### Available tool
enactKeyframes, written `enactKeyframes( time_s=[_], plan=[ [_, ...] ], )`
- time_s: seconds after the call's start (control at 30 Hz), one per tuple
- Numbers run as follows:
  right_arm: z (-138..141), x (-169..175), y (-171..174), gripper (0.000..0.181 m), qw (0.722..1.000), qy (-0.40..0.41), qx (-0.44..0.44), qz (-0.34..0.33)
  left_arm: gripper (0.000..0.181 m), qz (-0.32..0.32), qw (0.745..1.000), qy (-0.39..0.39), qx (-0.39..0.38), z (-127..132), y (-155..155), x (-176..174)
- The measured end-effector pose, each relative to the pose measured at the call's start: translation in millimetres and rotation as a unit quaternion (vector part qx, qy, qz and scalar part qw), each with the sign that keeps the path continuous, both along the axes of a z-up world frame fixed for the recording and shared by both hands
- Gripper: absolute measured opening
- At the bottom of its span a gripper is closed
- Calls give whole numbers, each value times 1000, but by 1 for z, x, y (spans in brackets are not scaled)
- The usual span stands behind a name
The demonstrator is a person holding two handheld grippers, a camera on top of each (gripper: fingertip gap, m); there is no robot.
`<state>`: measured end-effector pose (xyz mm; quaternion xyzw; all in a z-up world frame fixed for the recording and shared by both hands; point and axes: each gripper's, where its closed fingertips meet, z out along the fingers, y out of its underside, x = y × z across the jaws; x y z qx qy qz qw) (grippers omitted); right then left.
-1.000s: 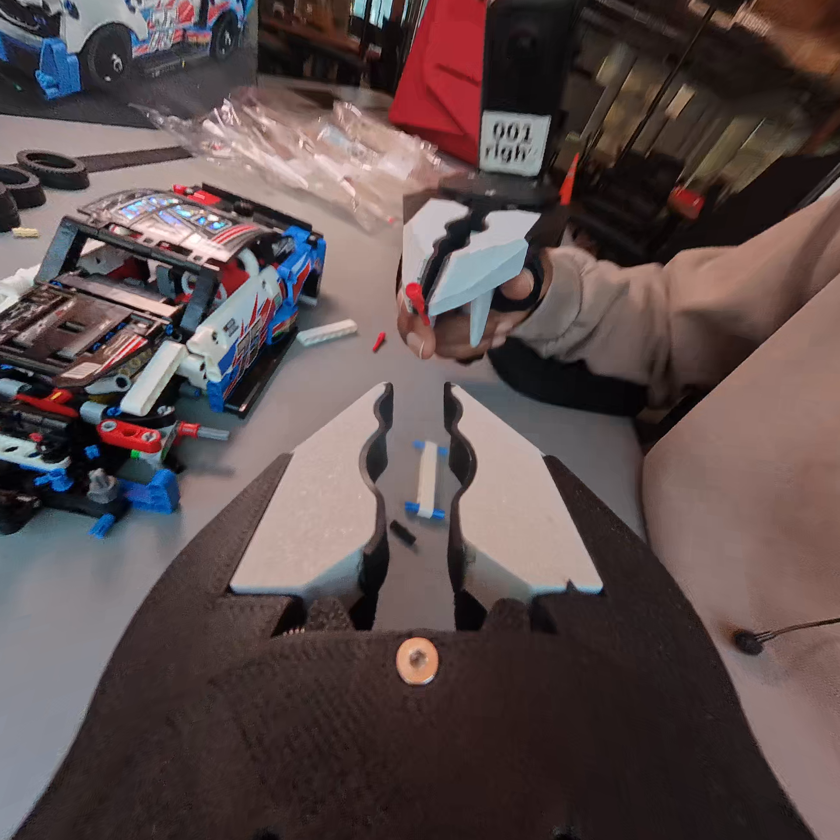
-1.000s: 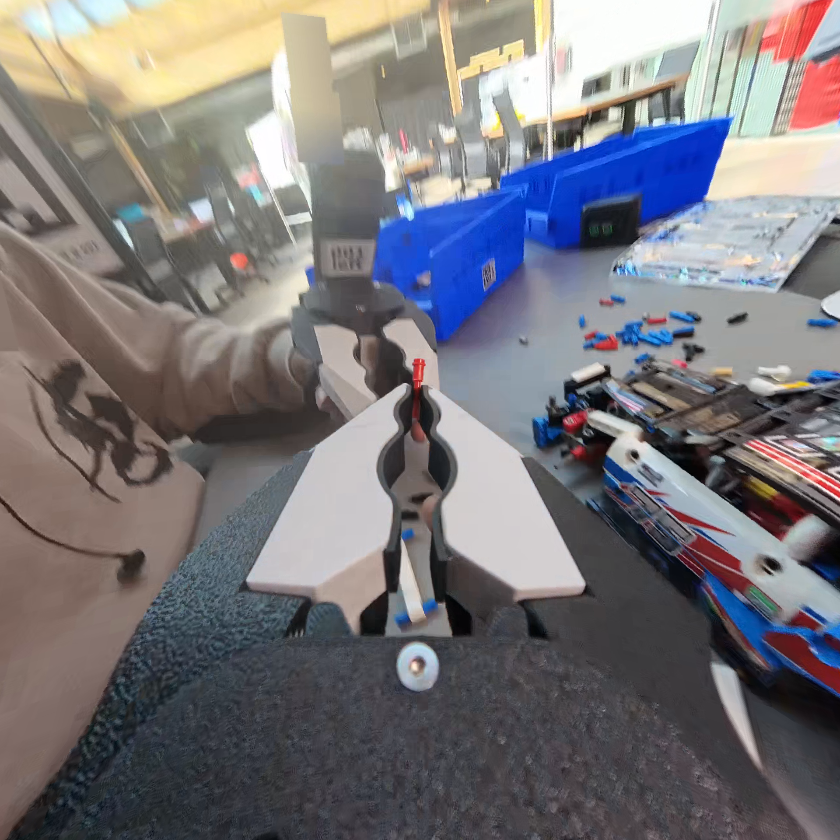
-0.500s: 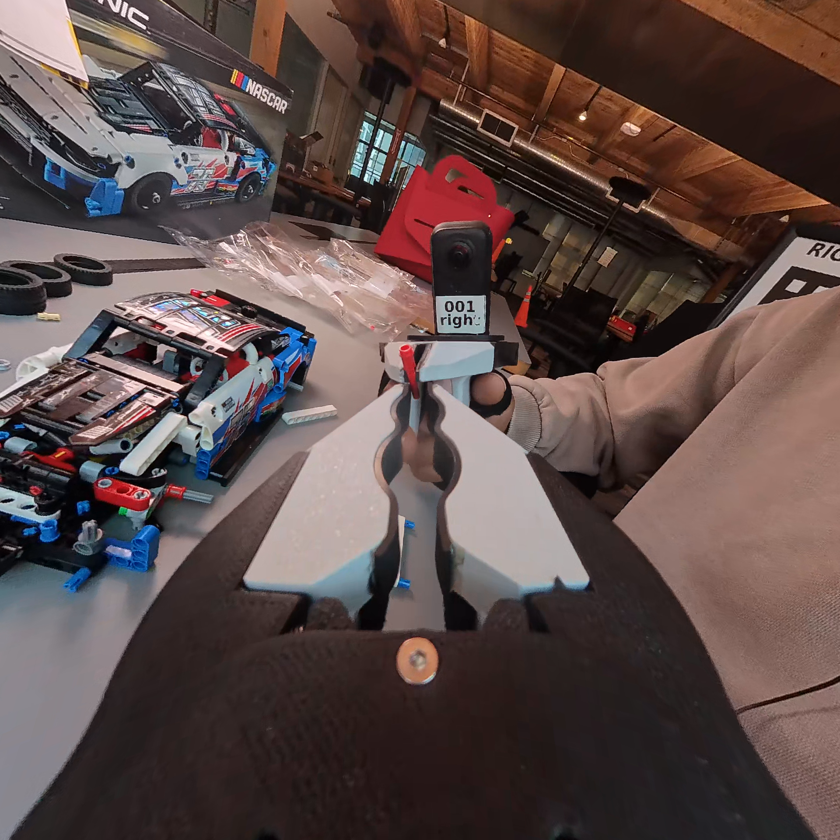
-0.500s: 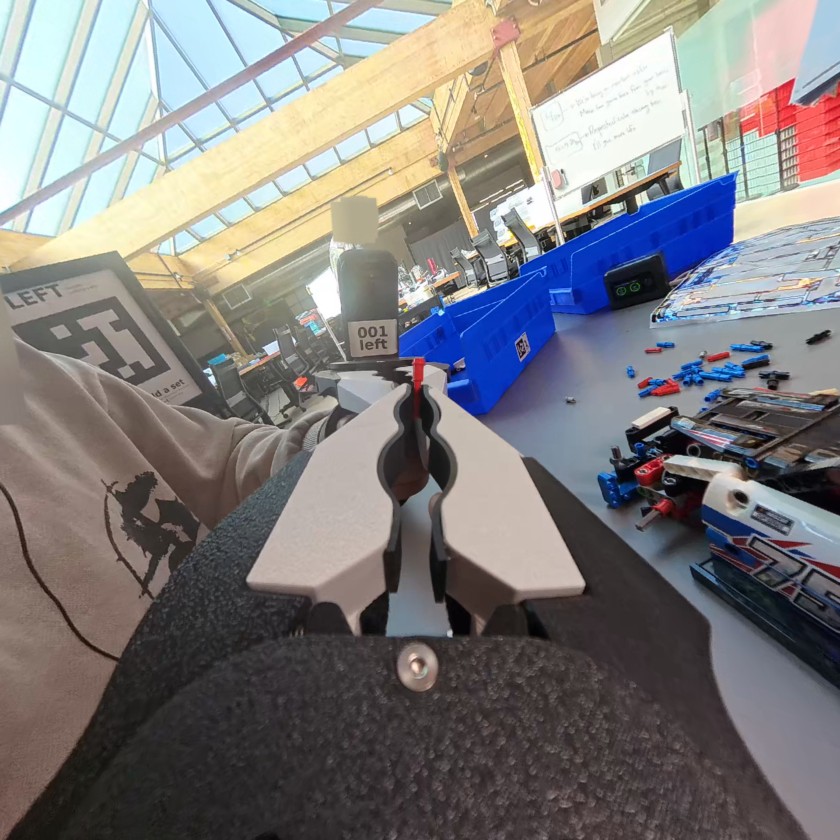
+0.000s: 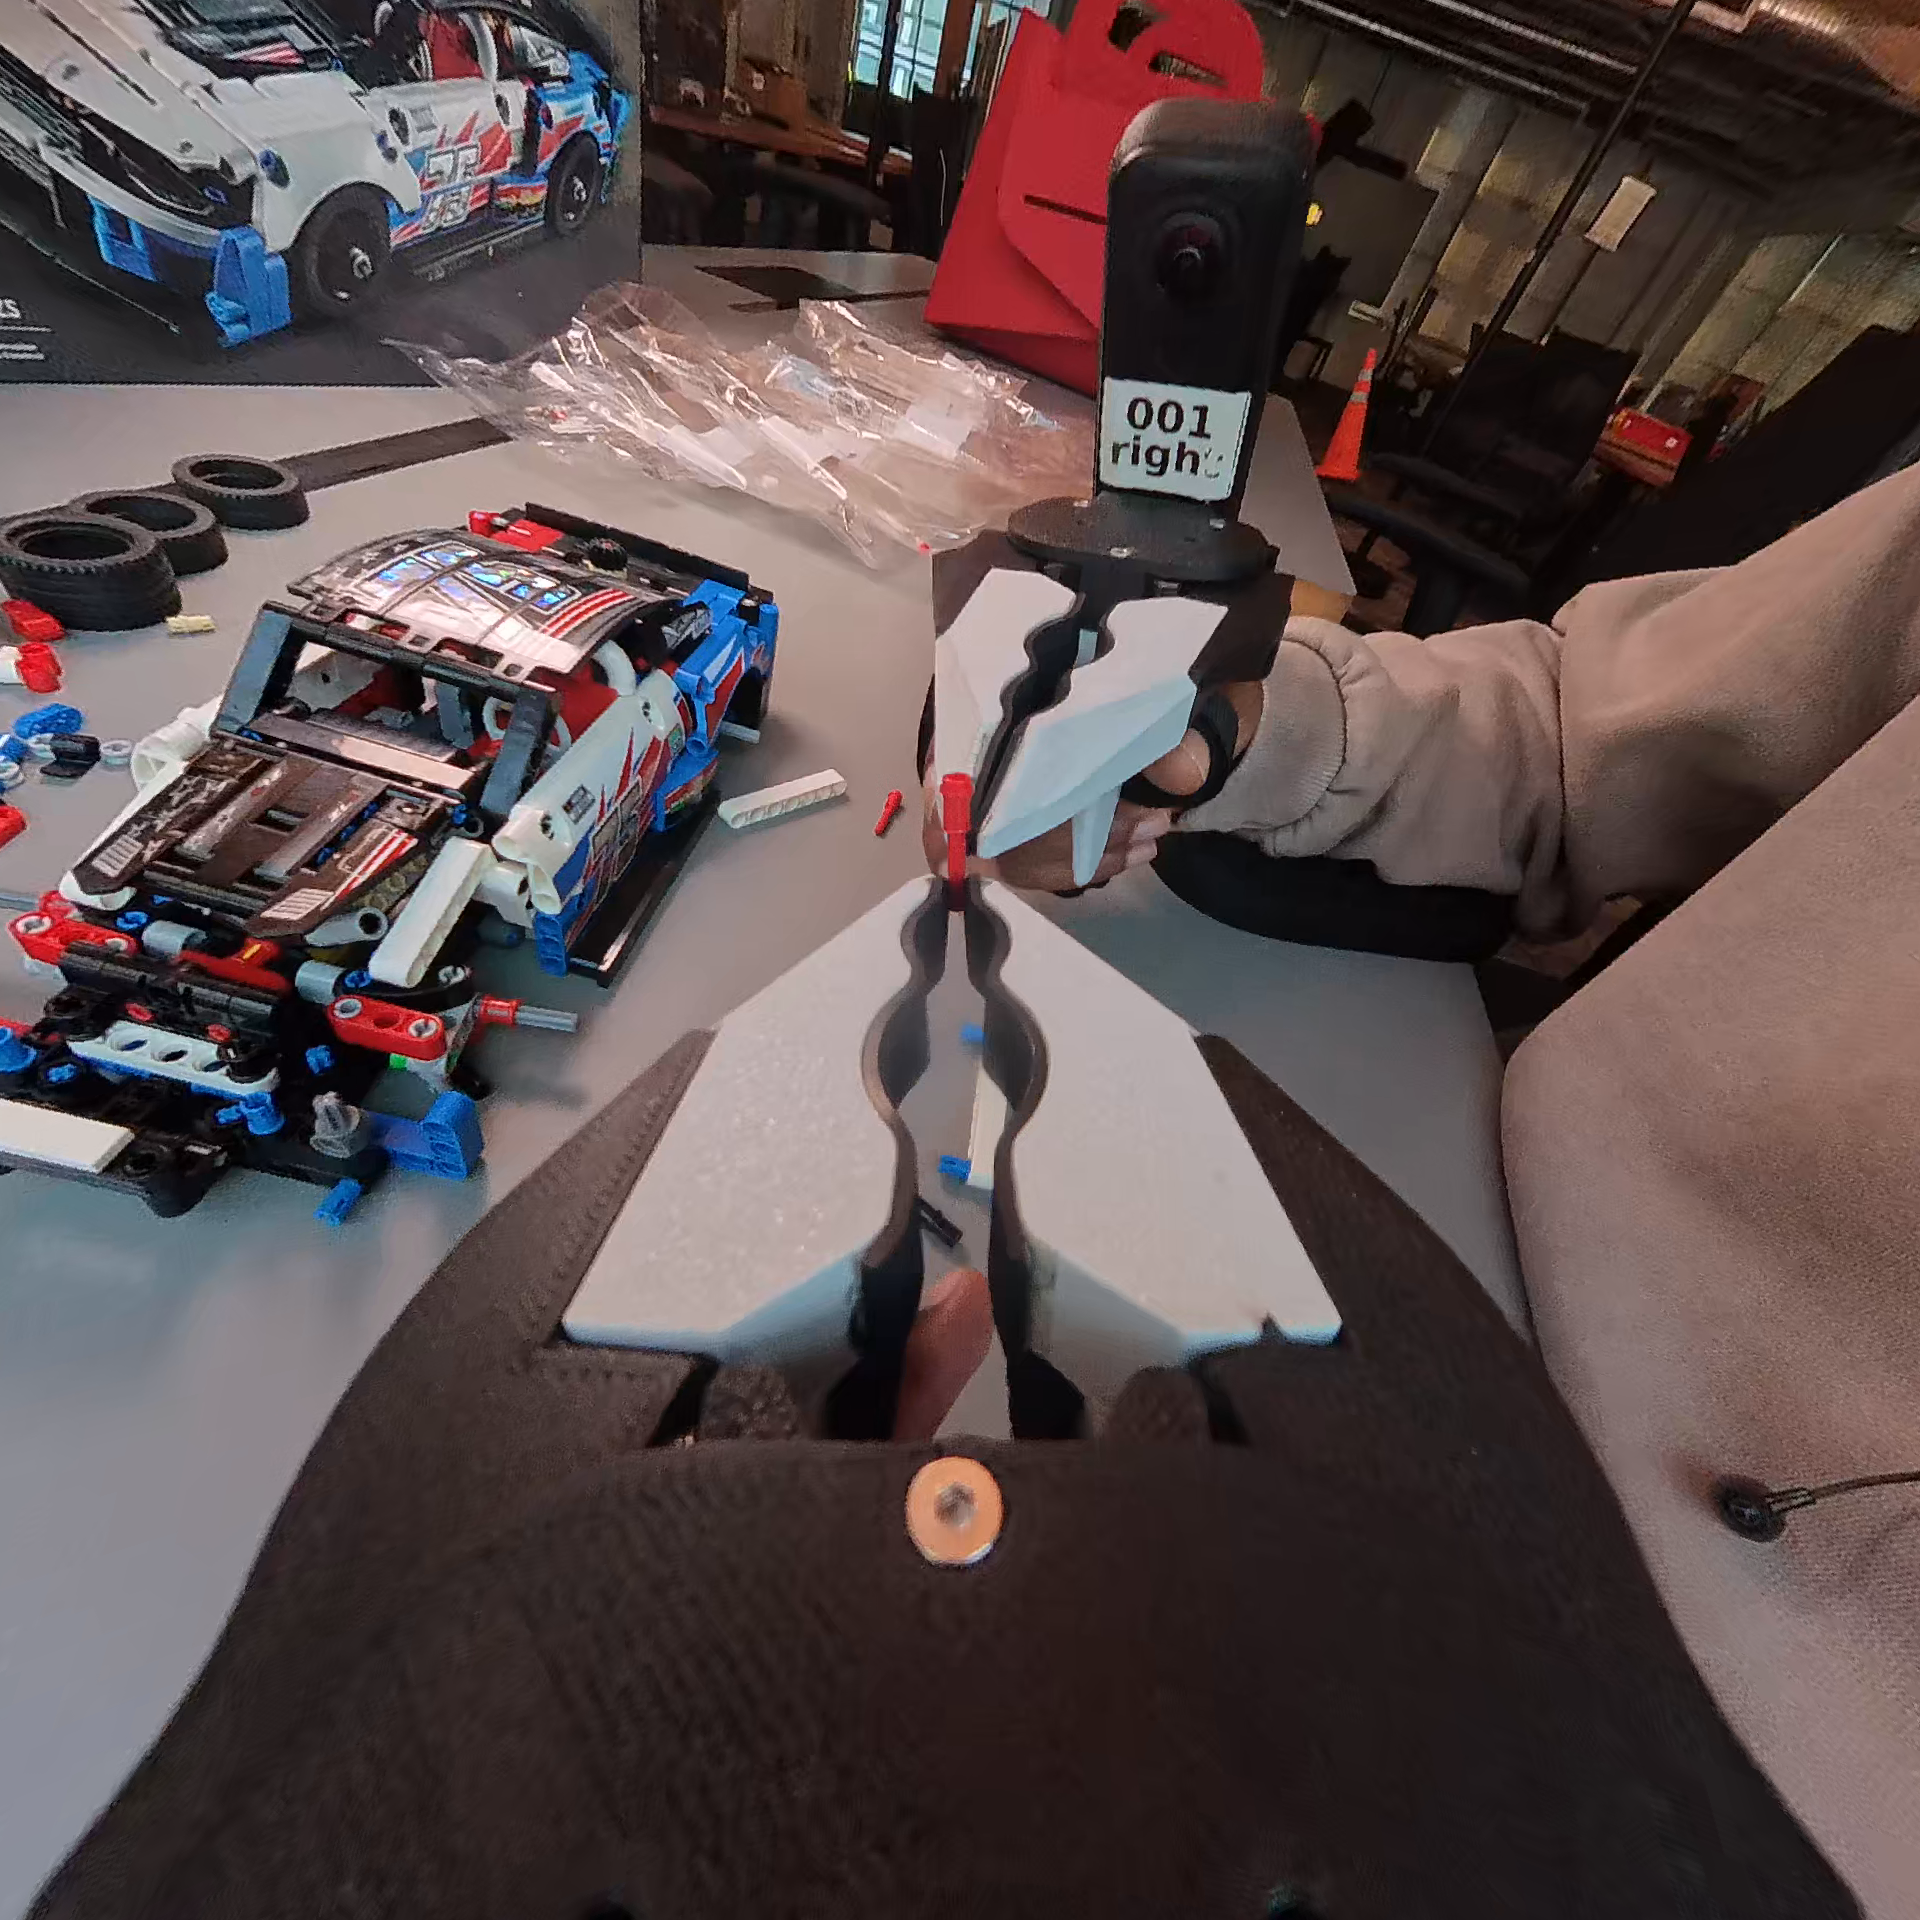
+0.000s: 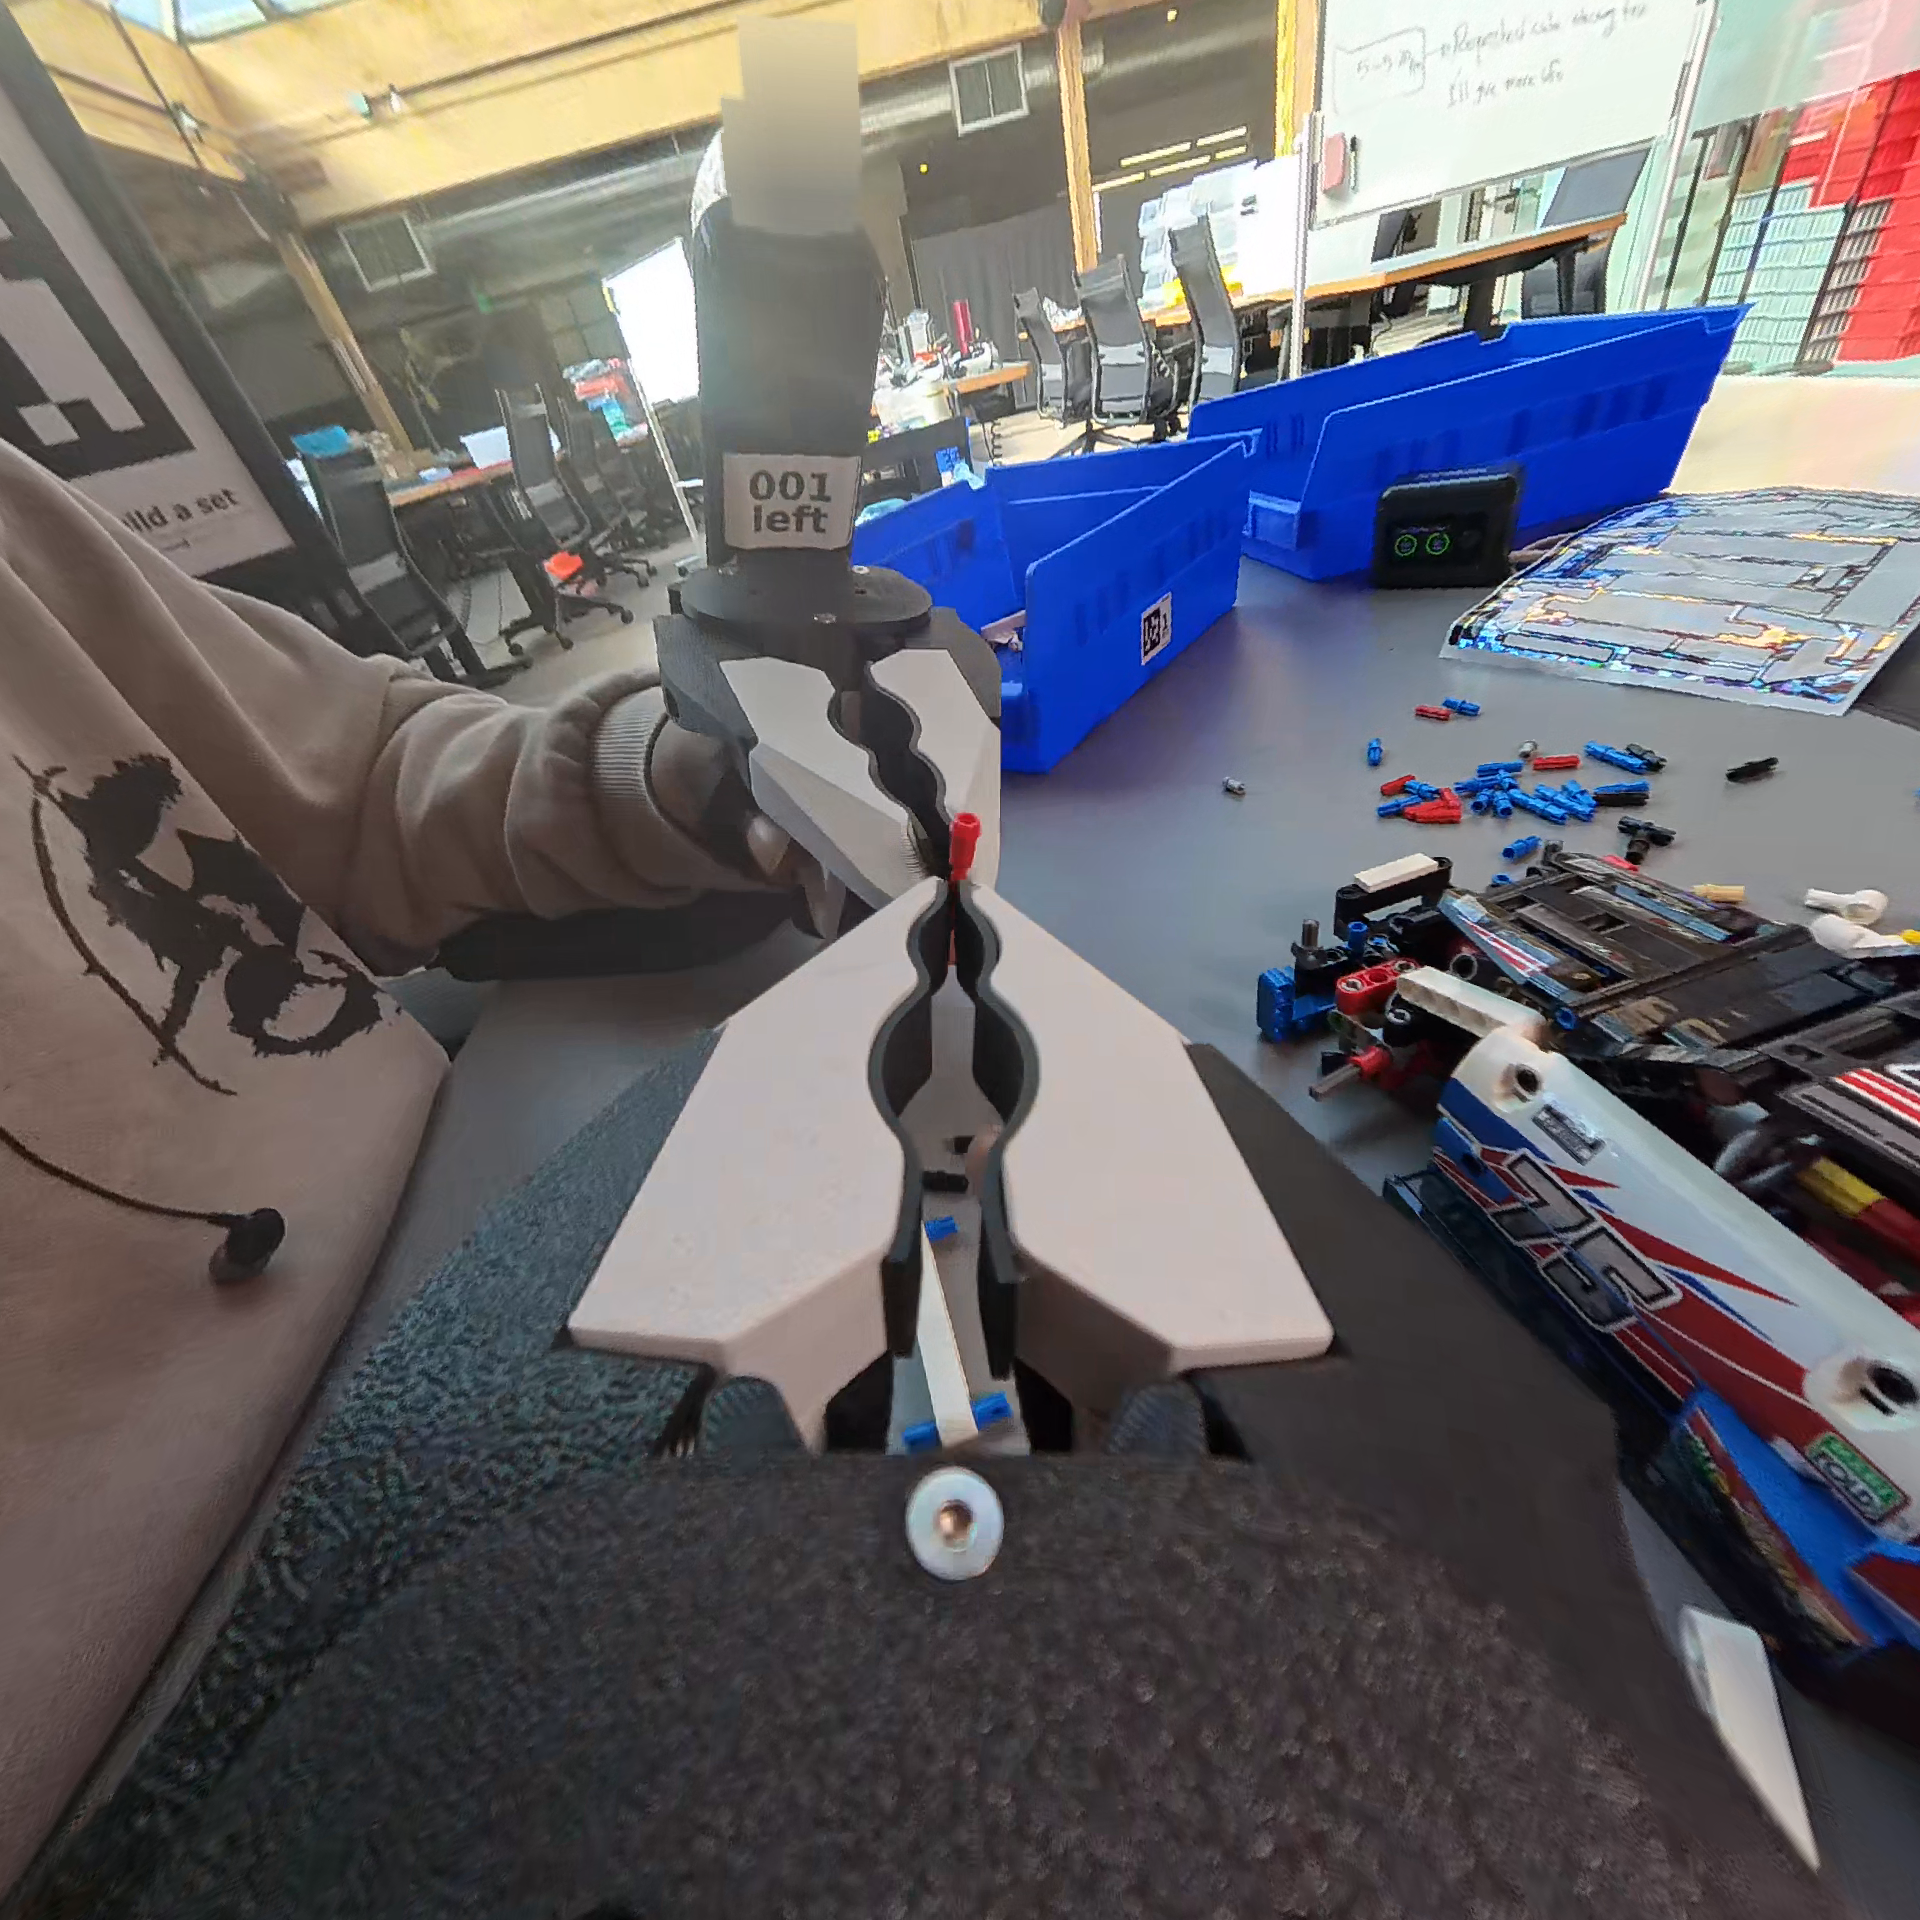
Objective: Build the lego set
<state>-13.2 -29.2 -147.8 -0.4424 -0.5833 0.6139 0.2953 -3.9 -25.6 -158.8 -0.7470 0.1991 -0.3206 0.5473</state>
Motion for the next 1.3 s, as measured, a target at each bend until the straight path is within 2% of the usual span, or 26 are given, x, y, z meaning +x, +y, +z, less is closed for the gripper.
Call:
enactKeyframes(
  time_s=[0.1, 0.3, 0.47, 0.8, 0.83, 1.07, 1.17, 1.3],
  plan=[
    [-2, 4, 3, 0, 1000, -7, 11, 5, 0, 0, 1000, 22, -13, -8, 0, -3],
    [-11, 4, 5, 16, 998, -32, 51, -5, 0, -9, 998, 50, -36, -22, 0, 3],
    [-23, 4, -1, 4, 996, -57, 65, 8, 0, -21, 996, 67, -47, -31, -3, 7],
    [-28, 6, 0, 6, 996, -75, 52, 18, 0, -24, 996, 71, -43, -31, -3, 9],
    [-30, 7, -1, 0, 995, -79, 53, 23, 0, -23, 996, 71, -43, -31, -3, 8],
    [-30, 8, -2, 0, 995, -77, 51, 26, 0, -25, 996, 75, -44, -32, -3, 8],
    [-28, 7, -3, 11, 996, -77, 41, 27, 0, -26, 995, 81, -46, -34, -4, 9],
    [-30, 7, -4, 2, 995, -78, 49, 28, 1, -29, 995, 86, -46, -36, -5, 10]
  ],
)
